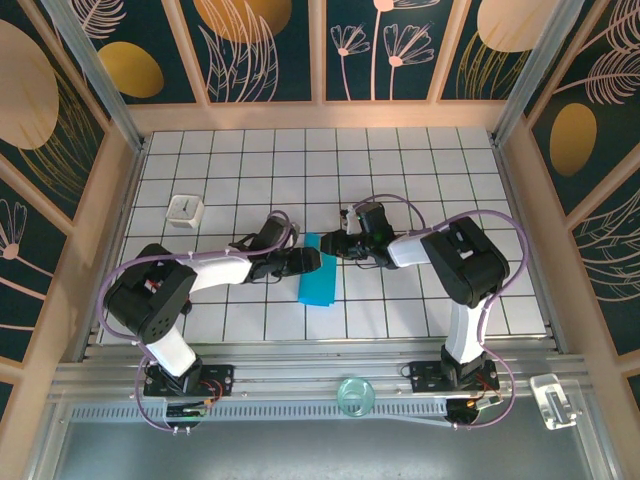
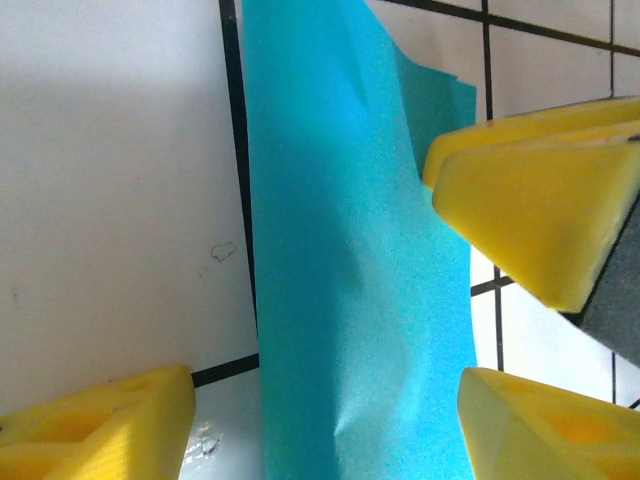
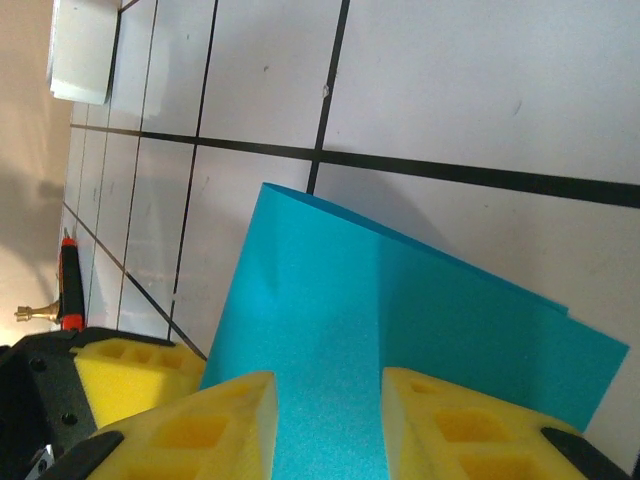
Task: Fold a paper plane with a square sheet of paper (pick it up from the middle)
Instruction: Hold the square sheet of paper at the center of the table.
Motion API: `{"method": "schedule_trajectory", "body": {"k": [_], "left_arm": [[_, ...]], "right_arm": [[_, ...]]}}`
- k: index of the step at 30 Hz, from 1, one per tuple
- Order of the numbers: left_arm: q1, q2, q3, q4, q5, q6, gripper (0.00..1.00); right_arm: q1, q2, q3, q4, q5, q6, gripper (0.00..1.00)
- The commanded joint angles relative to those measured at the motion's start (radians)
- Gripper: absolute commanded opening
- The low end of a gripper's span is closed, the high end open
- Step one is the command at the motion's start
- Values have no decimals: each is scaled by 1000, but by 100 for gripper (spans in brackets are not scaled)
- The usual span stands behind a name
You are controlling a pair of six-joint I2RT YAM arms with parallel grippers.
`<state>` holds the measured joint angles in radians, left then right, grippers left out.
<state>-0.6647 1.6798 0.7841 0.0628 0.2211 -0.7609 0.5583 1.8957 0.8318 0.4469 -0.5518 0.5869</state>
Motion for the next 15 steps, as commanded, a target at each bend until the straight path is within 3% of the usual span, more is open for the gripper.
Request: {"method": "schedule_trajectory", "body": {"k": [1,9,15], "left_arm": [[-37,24,34,-98,-41,28,65],[-48,58,27,-80,-86,16,42],[-44,40,-60,47,-19,-40,30]], "right_arm": [[9,28,21,10,-10,12,33],[8,29,47,0,-22,8,36],[-42,-94,21,-70,-46,-36,44]]}}
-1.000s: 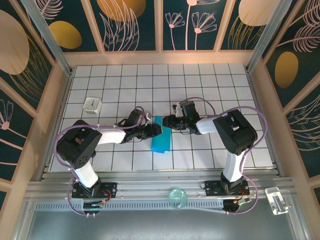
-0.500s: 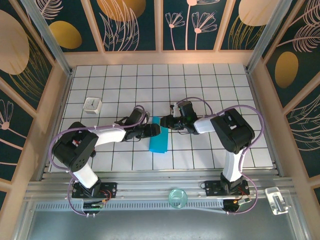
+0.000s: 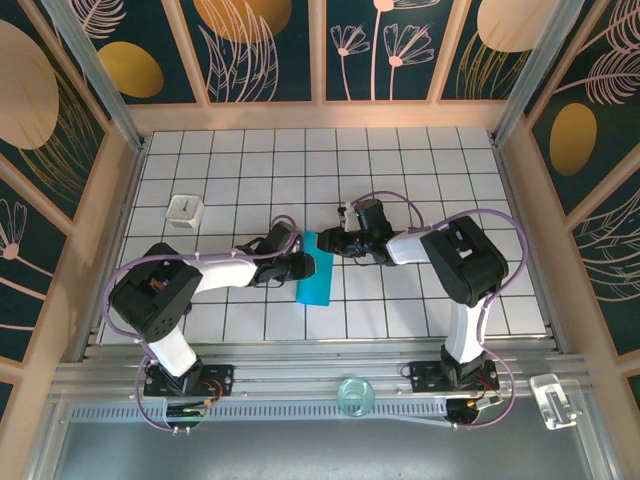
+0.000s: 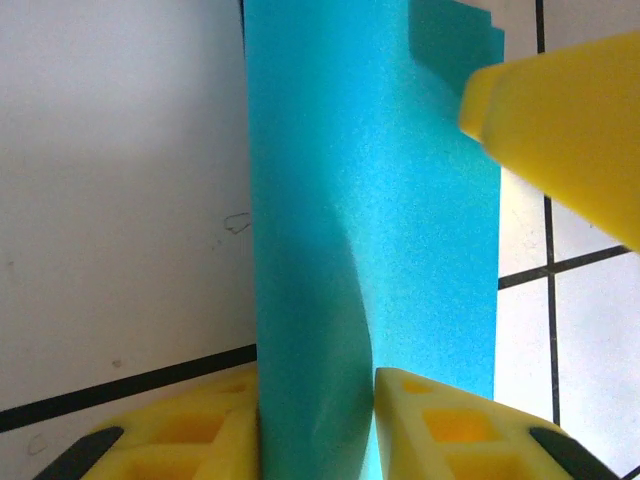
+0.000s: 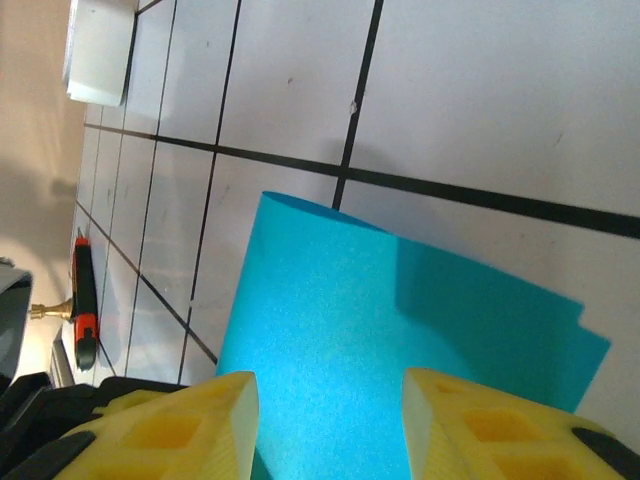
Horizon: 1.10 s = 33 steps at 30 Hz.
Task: Fold a paper plane with a square sheet of paper (pick it up from the middle)
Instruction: Hold the square sheet of paper at the center of the table.
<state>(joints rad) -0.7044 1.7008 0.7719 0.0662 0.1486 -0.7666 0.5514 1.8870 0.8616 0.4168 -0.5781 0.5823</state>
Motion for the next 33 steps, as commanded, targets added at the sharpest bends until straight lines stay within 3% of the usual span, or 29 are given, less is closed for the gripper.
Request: {"method": "schedule_trajectory", "body": {"k": [1,9,19,25,33], "left_arm": [[-4,19,-58,64,67,-43,29],[0,-3,-91,130,117,-87,22],[1,-1,-115,150,127,-114,19],[0,-15,-116,118,134,-83,29],[-7,0,-105,46,92,-53,31]], "right_arm": [[-45,-113,-19,-63,-22,-44,44],[-81,-264,-86,-222,63,-138,46],[-72,-268,-118,-194,83,-109,46],[-73,-287,-118,-248,111,-133,46],[-101,-307,-121,-302,152,-146,46]]}}
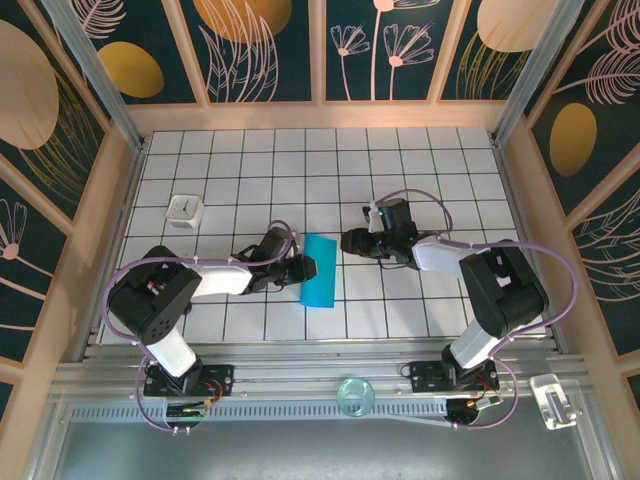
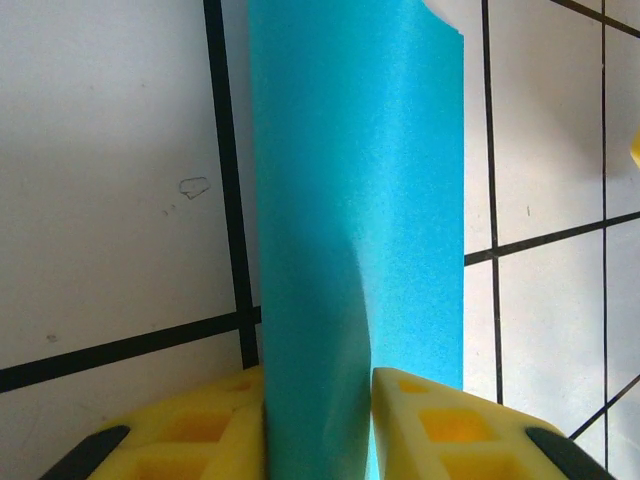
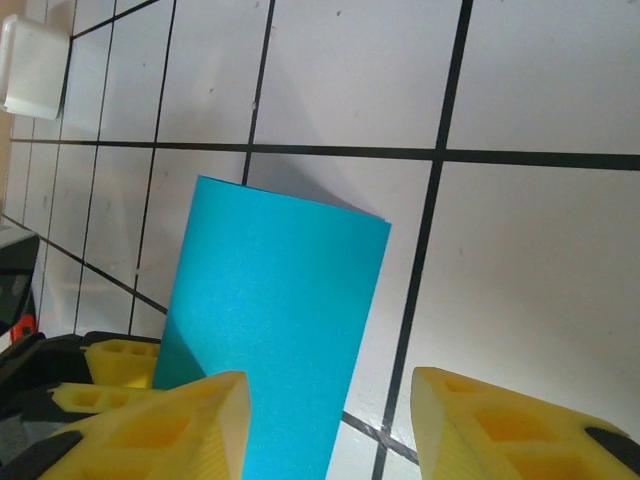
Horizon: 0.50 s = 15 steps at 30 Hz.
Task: Fold a paper plane with a square sheet of paper (pick it up from the middle)
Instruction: Hold the square sheet of paper at the center of the table.
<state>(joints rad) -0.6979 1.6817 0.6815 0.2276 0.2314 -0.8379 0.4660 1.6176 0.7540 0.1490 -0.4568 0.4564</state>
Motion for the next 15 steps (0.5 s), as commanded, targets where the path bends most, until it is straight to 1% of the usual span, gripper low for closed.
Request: {"method": "schedule_trajectory", "body": {"k": [1,6,7,9,15], "left_arm": [[-15,21,-16,-114,9,17,31],[-20,27,-11,-121,6,22,30],[-19,54,-9,-123,7,25,30],[-20,59,-7,-126,5,29,30],[-22,75,1,-132,1,36,30]], "right_arm": [[-18,-38,-12,-35,28,-19,46],[-17,-29,3,-36,9,-8,46],[-16,-26,2,-32,2,0,46],[-9,-21,1,-21,-12,13,46],[26,8,7,-6,-13,34,38]]}}
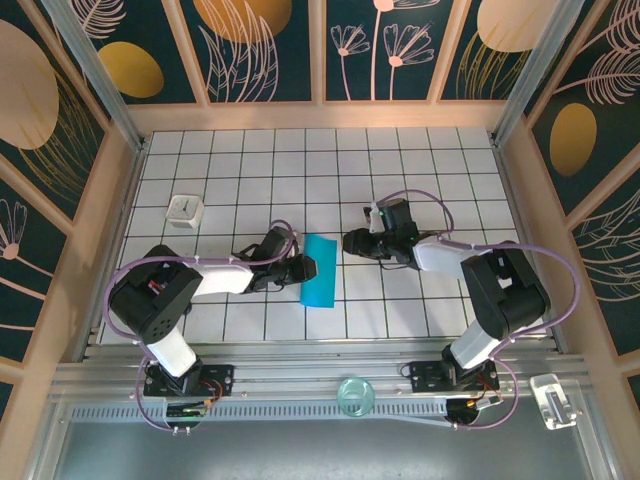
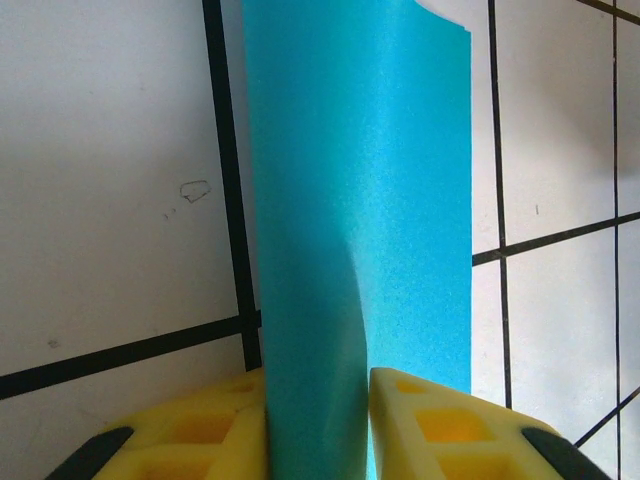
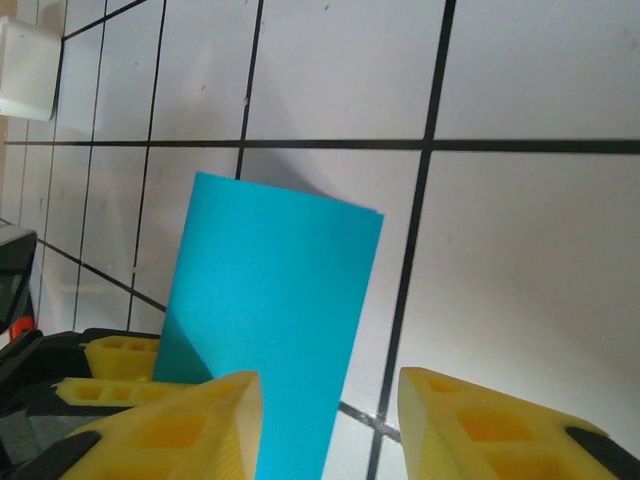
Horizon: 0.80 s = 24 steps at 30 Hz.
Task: Fold a paper plane with a square sheet of paper (pick it up from the middle)
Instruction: Hold the square sheet of paper at the center of the table.
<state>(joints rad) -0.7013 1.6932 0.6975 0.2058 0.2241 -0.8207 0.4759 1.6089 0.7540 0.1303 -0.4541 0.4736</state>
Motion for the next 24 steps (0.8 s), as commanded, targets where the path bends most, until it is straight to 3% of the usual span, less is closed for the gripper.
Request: {"method": "schedule_trajectory", "body": {"k": [1,7,24], "left_arm": [[-20,67,-15,-111,8,21,30],[-20,70,-19,-118,4,24,31],[-33,91,-16,-123,-22,5,33]], "right_arm": [[20,21,7,17,-14,20,37],[38,40,13,25,-12,30,31],[40,39,15,18,1,23,30]]}}
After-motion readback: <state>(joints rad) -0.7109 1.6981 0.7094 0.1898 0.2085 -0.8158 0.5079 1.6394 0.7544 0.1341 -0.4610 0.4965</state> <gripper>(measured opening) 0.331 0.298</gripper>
